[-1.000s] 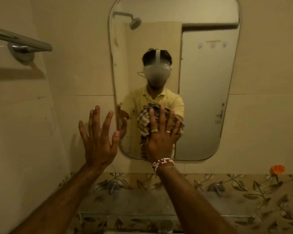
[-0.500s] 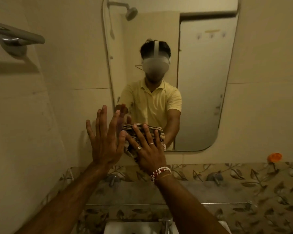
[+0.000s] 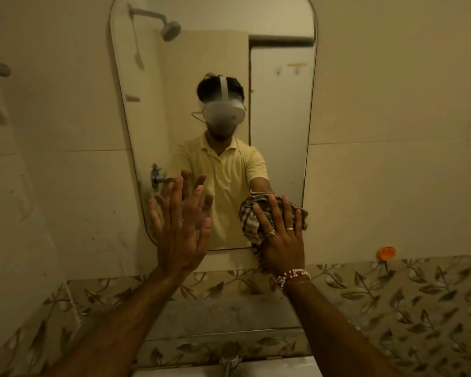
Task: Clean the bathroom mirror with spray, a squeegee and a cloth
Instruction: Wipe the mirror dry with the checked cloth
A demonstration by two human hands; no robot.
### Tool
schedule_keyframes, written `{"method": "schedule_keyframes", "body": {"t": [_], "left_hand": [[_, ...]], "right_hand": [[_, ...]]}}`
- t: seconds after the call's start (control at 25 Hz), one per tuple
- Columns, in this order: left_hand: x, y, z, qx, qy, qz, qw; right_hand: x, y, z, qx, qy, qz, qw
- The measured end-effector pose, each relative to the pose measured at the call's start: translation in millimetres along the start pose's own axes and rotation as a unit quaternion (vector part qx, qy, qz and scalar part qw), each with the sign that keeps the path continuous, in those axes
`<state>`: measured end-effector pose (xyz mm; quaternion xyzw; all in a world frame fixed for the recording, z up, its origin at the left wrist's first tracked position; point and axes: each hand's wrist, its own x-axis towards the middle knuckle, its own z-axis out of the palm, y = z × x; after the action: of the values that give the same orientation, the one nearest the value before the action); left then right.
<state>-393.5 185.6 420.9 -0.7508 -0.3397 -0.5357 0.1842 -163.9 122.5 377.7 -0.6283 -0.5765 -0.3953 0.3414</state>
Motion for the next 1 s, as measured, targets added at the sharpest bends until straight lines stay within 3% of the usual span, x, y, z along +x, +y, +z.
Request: {"method": "schedule_keyframes", "body": {"t": [0.24, 0.44, 0.68, 0.84, 1.0], "left_hand": [[-0.8, 9.1, 6.3, 0.001, 0.013, -0.001, 1.0], [1.4, 32.4, 17.0, -0.028, 0.002, 0.019, 0.999], [29.9, 93.0, 47.2, -0.166, -0.007, 0.08, 0.983], [28.0, 165.3, 65.1, -0.267, 0.014, 0.128, 0.955], [-5.6, 255.8, 77.6, -0.37, -0.028, 0.169, 0.913]], "right_hand": [[0.6, 14.3, -8.7, -0.026, 0.026, -0.001, 0.999], [19.9, 31.5, -34.8, -0.035, 0.018, -0.055, 0.998], [12.7, 56.6, -84.9, -0.067, 0.013, 0.071, 0.995], [-18.4, 93.2, -136.4, -0.15, -0.027, 0.134, 0.979], [-74.3, 133.4, -196.8, -0.229, -0.058, 0.201, 0.951]]}}
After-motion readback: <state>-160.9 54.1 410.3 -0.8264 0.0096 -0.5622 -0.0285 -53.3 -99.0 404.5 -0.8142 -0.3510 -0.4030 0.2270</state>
